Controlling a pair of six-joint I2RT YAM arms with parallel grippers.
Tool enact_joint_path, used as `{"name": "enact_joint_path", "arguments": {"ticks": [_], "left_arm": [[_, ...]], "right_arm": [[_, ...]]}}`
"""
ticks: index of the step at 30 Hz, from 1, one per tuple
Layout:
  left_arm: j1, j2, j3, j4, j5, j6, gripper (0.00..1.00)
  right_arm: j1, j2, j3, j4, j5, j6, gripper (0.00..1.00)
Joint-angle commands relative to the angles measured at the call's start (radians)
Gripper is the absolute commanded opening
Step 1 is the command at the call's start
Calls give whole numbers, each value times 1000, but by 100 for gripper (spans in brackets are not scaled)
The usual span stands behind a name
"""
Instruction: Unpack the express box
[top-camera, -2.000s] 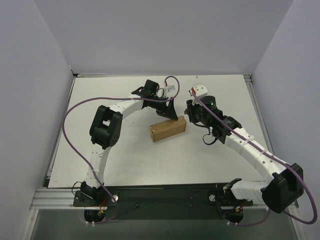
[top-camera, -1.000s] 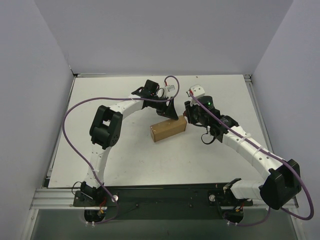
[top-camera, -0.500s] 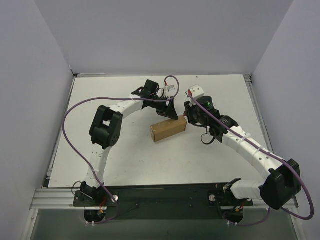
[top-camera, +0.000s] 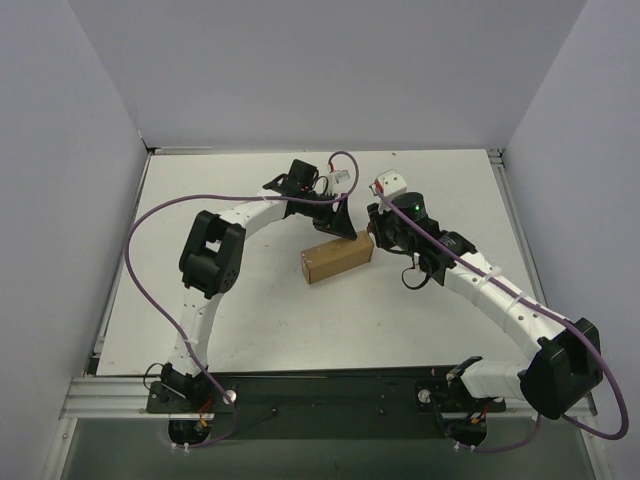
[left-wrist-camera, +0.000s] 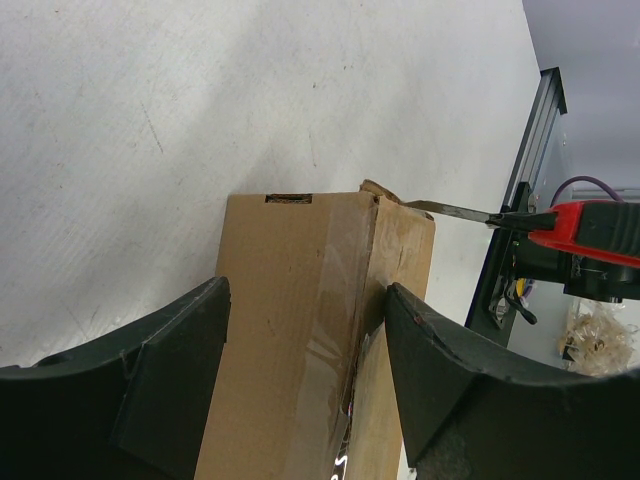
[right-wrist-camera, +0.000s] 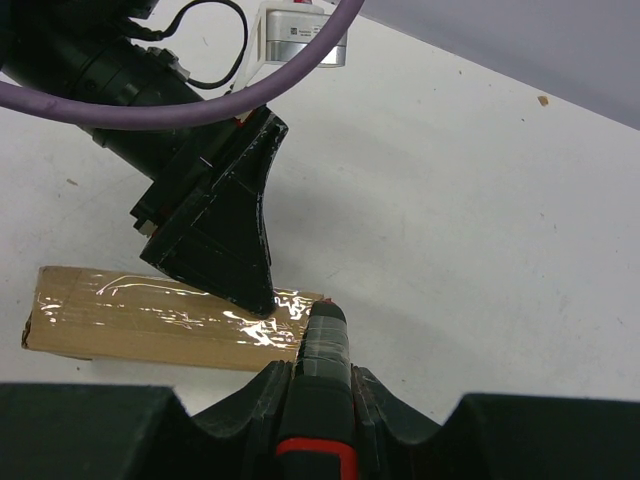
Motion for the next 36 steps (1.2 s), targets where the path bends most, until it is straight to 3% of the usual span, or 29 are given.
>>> {"name": "enact_joint_path", "arguments": {"ticks": [1, 36], "left_arm": [[11, 33, -10, 19, -64, 16, 72], [20, 42, -25, 43, -56, -12, 72]], "right_arm": [[5, -34, 24, 57, 40, -10, 0], [3, -5, -4, -4, -9, -21, 0]]}}
